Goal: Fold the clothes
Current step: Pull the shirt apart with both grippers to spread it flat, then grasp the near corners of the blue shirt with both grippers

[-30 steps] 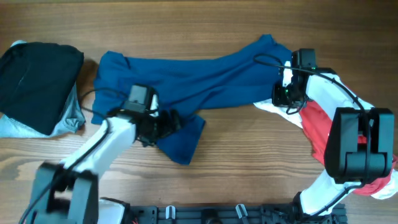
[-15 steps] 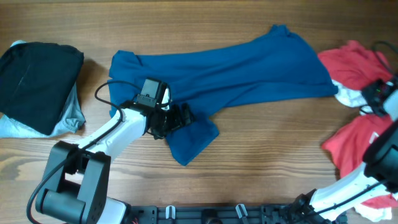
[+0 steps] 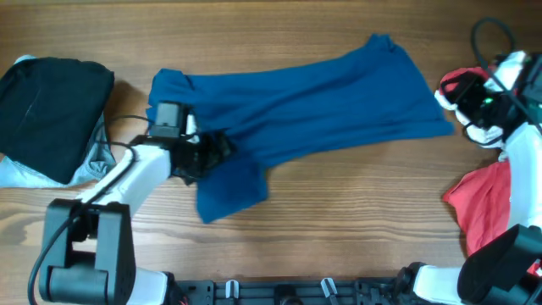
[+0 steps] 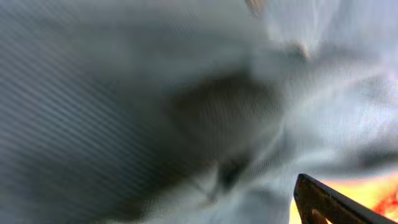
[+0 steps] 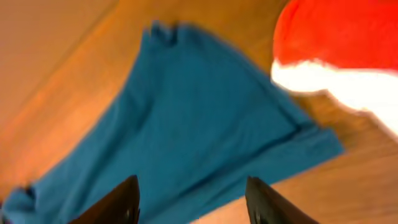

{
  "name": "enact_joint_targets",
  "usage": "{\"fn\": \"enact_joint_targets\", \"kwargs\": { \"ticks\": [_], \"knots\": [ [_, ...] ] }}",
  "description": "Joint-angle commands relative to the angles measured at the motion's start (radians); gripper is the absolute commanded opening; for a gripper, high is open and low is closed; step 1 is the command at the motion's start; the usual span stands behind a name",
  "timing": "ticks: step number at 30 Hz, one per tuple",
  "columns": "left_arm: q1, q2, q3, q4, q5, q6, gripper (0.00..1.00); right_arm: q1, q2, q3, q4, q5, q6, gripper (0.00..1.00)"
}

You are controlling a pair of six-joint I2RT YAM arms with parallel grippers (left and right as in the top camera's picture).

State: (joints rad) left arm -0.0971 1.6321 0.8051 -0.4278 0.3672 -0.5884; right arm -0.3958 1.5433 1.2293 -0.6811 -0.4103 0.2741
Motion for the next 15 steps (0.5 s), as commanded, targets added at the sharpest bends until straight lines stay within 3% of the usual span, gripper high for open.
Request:
{"fn": "enact_joint_targets", "kwargs": {
  "ticks": [1,3,7,11,15],
  "knots": [
    [0.155,0.062,-0.033,0.044,-0.256,0.192,0.96,0.061,0.008,-0.011,-0.085,0.065,-0.068,0.57],
    [0.208,0.062,0.021,-0.003,-0.214,0.269,0.97,0.077,0.008,-0.011,-0.114,0.097,-0.069,0.58],
    [0.269,0.061,0.138,-0.125,-0.213,0.275,0.99,0.077,0.008,-0.011,-0.148,0.097,-0.086,0.59],
    [0.256,0.059,0.176,-0.336,-0.042,0.275,1.00,0.077,0.008,-0.011,-0.164,0.105,-0.117,0.60],
    [0.257,0.058,0.176,-0.542,-0.231,0.297,1.00,0.077,0.008,-0.011,-0.177,0.134,-0.118,0.61]
  ]
}}
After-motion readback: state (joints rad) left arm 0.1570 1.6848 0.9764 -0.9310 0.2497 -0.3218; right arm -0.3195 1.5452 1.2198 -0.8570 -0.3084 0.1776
